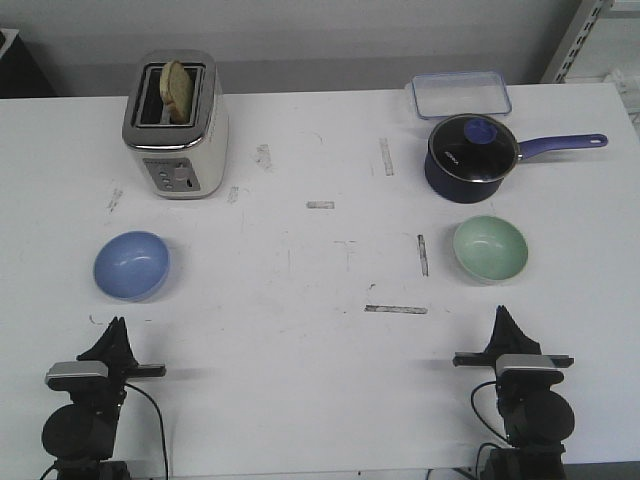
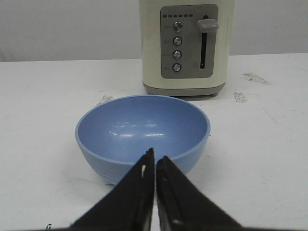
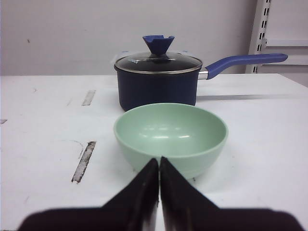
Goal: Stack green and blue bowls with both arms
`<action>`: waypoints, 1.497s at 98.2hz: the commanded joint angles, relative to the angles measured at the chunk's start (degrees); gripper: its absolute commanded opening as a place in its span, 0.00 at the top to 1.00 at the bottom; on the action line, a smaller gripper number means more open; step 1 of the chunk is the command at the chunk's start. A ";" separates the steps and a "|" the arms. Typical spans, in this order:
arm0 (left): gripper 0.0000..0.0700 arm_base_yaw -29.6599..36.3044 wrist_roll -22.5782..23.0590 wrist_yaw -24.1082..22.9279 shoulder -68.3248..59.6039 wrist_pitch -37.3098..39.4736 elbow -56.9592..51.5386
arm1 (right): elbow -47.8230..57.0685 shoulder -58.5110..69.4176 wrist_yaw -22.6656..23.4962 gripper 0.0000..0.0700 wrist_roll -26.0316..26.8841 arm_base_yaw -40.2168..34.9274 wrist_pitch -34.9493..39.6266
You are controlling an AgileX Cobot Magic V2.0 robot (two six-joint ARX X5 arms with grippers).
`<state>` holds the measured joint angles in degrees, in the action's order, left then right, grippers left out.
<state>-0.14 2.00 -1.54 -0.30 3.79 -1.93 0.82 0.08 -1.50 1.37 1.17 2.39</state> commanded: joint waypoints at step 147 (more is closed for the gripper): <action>1.00 -0.07 -0.09 0.09 0.11 0.57 1.20 | 57.75 57.13 2.29 1.00 -3.34 3.45 27.80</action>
<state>-0.14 2.00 -1.52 -0.30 3.73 -1.93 56.51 53.41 -0.60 -1.48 3.29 28.49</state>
